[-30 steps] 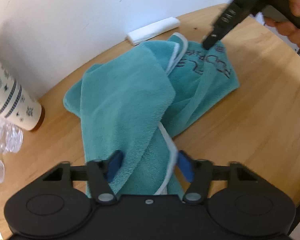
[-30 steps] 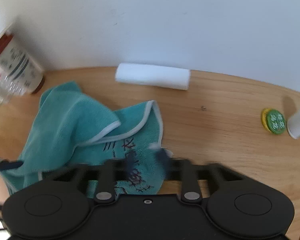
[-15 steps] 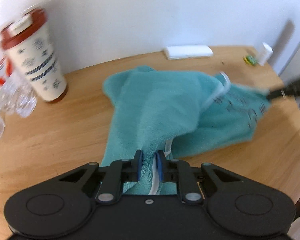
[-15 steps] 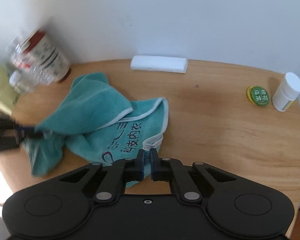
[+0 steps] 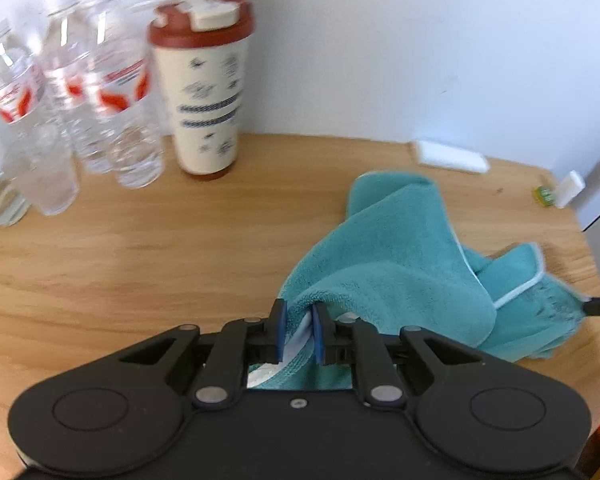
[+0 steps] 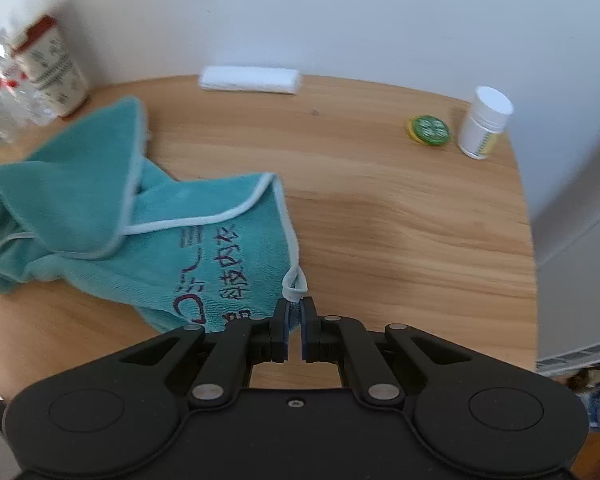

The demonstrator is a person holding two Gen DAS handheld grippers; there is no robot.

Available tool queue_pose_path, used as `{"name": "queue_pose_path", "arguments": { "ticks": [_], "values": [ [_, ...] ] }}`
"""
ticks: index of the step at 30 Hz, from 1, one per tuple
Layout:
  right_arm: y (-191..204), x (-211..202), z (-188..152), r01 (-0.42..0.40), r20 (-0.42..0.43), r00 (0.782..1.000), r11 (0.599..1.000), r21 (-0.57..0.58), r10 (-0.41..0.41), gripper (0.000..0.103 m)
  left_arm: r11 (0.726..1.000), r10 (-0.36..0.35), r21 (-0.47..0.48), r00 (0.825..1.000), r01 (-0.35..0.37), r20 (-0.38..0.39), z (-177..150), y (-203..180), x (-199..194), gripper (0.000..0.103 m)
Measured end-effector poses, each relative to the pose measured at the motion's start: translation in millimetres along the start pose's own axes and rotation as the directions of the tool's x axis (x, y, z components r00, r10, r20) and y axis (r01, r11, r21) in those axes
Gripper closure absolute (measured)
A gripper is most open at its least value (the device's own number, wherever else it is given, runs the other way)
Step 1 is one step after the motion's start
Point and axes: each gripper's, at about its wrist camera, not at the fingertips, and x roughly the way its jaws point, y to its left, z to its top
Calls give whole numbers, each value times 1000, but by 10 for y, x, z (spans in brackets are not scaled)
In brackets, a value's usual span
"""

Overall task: Fold towel
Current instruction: 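Pull the held towel edge with the right tool to spread the towel flat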

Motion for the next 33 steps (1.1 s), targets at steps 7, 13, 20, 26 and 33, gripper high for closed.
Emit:
{"name": "queue_pose_path", "arguments": {
  "ticks": [7,13,20,26,33],
  "values": [
    [38,64,8,106,-2,994,994,-41,-106,97,998,35,-49,999,-35,6,5,255,33,90],
    [-37,58,0,211,9,977,977,-35,-211,97,985,106,-143,994,-101,23,-14,633,-46,90],
    [-75,129,136,298,27,955,953,-58,-297,98,945,178,-274,984,-178,-25,-348,1154,-162,90],
    [-45,155,312,314,18,949,947,-69,-313,97,927,188,-315,979,-205,-84,-634,1373,-167,92],
    [20,17,426,319,27,948,944,-80,-318,94,959,159,-221,983,-175,-90,-572,1284,-176,91]
  ]
}}
